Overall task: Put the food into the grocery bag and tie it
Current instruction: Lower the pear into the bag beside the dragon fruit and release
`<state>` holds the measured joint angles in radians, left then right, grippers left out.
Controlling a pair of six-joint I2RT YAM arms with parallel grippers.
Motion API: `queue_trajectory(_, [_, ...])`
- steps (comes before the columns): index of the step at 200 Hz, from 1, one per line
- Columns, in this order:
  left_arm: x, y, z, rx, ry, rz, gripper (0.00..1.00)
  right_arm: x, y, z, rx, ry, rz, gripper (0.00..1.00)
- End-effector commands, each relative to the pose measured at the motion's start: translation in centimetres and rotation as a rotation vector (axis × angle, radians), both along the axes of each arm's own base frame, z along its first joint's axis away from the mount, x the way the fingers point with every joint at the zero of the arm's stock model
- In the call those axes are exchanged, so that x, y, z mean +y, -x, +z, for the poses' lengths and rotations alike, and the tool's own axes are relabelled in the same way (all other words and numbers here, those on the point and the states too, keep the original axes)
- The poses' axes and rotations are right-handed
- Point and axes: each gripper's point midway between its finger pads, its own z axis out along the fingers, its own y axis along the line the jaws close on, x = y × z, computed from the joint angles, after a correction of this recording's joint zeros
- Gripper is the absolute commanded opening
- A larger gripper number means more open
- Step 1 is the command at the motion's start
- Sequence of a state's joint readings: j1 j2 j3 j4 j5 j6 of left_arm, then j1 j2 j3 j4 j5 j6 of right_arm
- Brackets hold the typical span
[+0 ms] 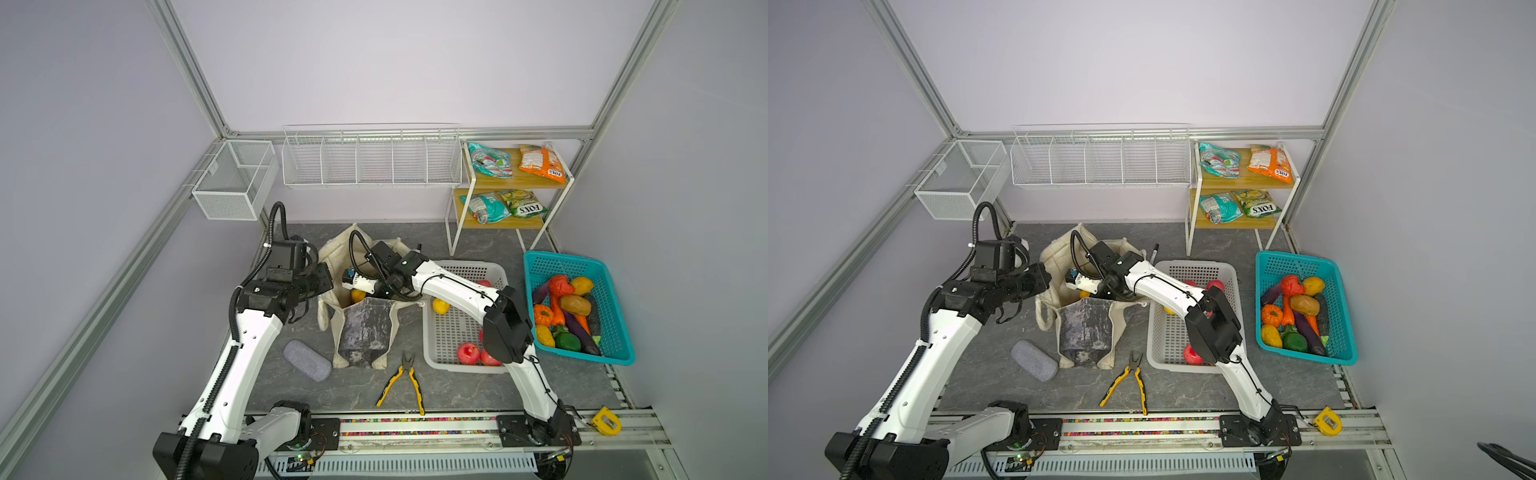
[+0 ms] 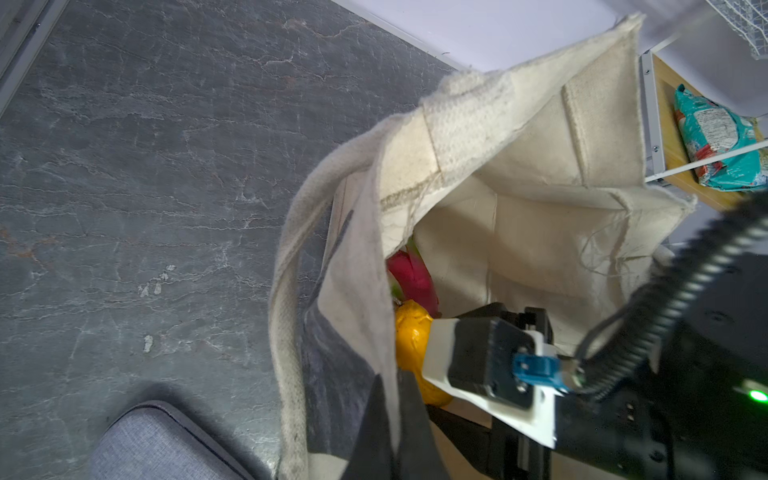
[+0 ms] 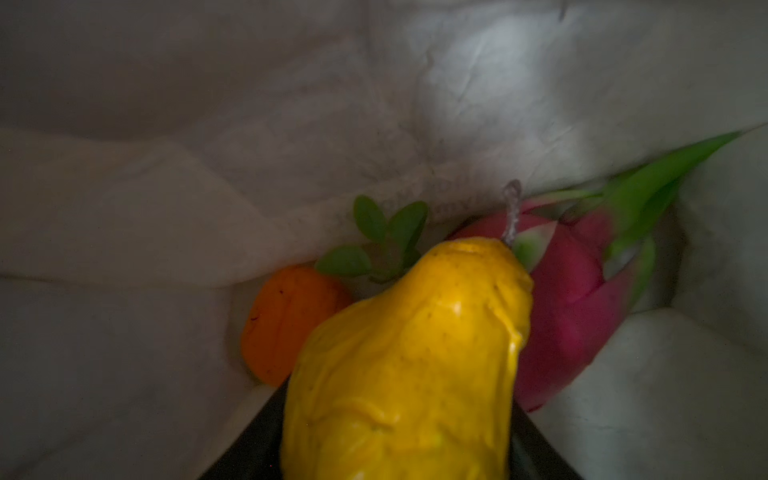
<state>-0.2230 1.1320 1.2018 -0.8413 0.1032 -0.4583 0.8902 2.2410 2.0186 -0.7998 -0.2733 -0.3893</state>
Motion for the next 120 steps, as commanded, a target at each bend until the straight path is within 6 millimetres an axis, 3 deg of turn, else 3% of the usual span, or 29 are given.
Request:
queue_trajectory(1, [0.0,0.0,0.3,-0.020,0.013,0.002,0.00,-1.2,0.2,-1.9,0.020,0.077,-0.031,0.49])
queue_trajectory(59, [0.1,0.3,0.3,-0.021,0.007,0.003,0.00,-1.4,0.0,-2.5,0.003,0.101,-0.052,0.55])
queue_trajectory(103, [0.2,0.3,0.3,-0.022,0.000,0.003,0.00,-1.2,-0.2,-1.4,-0.033,0.089,-0.041,0.66])
queue_trajectory(120, [0.2,0.3,0.3,-0.022,0.000,0.003,0.00,-1.3,-0.5,-0.8,-0.055,0.084,-0.043,0.76])
